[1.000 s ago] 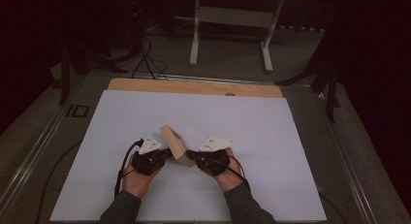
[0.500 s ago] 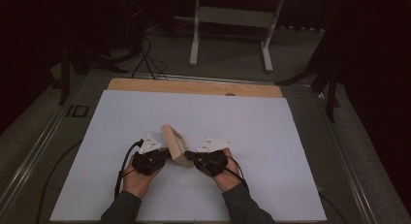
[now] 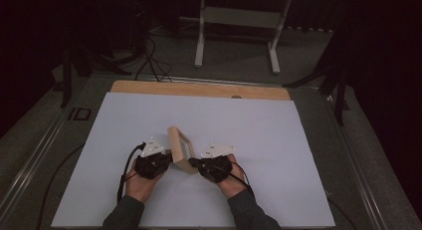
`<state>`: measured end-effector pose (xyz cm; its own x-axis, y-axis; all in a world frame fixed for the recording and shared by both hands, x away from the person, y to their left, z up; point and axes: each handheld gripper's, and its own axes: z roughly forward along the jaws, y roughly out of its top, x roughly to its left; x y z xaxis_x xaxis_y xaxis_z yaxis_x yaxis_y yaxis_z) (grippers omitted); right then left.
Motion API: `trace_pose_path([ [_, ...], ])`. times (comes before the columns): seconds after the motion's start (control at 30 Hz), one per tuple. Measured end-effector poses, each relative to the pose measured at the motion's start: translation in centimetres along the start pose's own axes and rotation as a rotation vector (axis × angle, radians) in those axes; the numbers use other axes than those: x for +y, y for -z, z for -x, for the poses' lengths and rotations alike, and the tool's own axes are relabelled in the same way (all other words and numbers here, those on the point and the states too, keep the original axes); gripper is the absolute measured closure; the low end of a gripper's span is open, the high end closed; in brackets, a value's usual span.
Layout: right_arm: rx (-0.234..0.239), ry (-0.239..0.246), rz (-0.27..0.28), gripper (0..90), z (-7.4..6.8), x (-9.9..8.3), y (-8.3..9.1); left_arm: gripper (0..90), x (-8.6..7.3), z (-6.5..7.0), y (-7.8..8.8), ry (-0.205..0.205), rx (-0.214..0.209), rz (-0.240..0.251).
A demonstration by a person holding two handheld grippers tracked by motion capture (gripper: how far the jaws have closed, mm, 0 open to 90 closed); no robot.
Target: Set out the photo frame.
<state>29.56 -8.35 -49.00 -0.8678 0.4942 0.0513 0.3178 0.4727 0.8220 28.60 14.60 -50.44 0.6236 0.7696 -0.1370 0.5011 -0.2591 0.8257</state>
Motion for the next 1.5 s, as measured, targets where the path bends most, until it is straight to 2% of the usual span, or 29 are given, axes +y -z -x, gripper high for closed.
trace_pose_path([
  [0.27,0.025,0.017,-0.008,89.9,-0.7,0.1,-0.5,89.8,-0.2,-0.5,0.1,0.033,-0.003,0.01],
  [0.57,0.045,0.046,-0.01,89.1,-1.7,0.2,-1.1,89.7,-0.3,-0.9,0.2,0.039,0.011,0.018],
  [0.7,0.045,0.053,-0.014,88.1,-1.7,0.1,-1.1,89.0,-0.3,-1.1,0.4,0.038,0.022,0.019],
  [0.9,0.033,0.047,-0.002,85.6,-1.2,0.1,-0.5,86.8,-0.3,-1.9,1.4,0.086,0.037,0.049],
  [1.1,0.006,0.035,0.01,79.8,-0.6,0.1,0.2,81.6,-0.1,-2.0,2.0,0.077,0.046,0.059],
  [1.4,-0.017,0.025,0.013,69.4,0.0,0.0,0.7,74.8,0.3,-2.5,3.8,0.119,0.061,0.109],
  [1.5,-0.021,0.023,0.015,68.7,0.1,0.0,0.9,71.7,0.6,-2.5,4.5,0.11,0.054,0.125],
])
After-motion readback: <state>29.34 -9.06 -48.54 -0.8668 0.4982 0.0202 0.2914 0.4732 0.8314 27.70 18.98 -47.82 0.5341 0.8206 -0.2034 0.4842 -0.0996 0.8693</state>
